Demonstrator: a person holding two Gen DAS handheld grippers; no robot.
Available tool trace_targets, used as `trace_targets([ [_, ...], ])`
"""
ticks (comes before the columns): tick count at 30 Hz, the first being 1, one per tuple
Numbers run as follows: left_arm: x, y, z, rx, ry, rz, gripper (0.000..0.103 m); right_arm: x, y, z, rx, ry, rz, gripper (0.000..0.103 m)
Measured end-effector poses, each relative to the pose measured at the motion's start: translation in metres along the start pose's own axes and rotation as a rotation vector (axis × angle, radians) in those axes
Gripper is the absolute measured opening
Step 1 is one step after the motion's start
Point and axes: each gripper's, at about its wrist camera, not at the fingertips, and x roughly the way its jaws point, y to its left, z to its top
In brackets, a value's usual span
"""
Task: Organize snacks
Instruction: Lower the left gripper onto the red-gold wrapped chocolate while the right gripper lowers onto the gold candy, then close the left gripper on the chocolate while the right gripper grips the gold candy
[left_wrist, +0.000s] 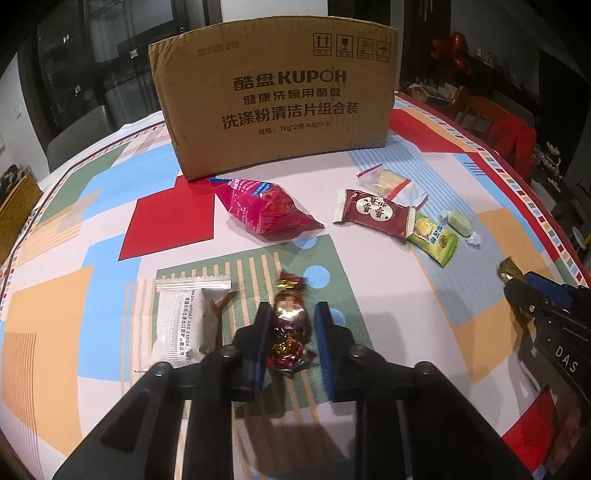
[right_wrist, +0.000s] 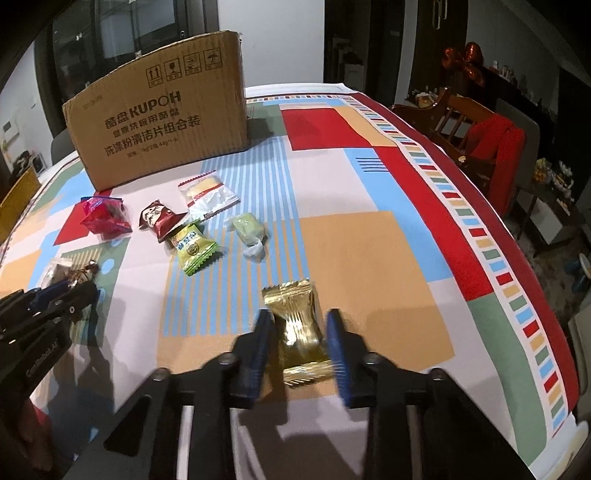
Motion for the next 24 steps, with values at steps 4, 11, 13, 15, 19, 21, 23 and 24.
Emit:
trace_targets([
  [4,0.000,0.000,0.000,0.001,0.001,-0.002,0.019,-0.002,0.003,-0.001,-0.008,-0.006,0.008,0.020],
  [11,-0.004,-0.001,0.001,0.002,-0.005,-0.007,0.019,-0.008,0.004,0.000,-0.013,-0.031,0.008,0.019],
  [13,-0.007,-0.001,0.001,0.002,-0.011,-0.005,0.019,-0.011,0.004,0.001,-0.017,-0.040,0.008,0.019],
  [15,-0.009,0.000,0.002,0.001,-0.016,-0.003,0.019,-0.012,0.004,0.002,-0.015,-0.044,0.010,0.019],
  [19,-0.014,0.001,0.002,-0.002,-0.026,-0.002,0.019,-0.015,0.004,0.003,-0.015,-0.056,0.014,0.019],
  [21,-0.017,0.001,0.004,-0.004,-0.034,-0.002,0.019,-0.016,0.004,0.005,-0.015,-0.062,0.016,0.019],
  [23,-0.020,0.002,0.005,-0.006,-0.042,-0.001,0.019,-0.019,0.004,0.006,-0.016,-0.071,0.017,0.019],
  [24,-0.022,0.002,0.005,-0.007,-0.045,0.000,0.019,-0.021,0.004,0.006,-0.016,-0.076,0.017,0.019],
])
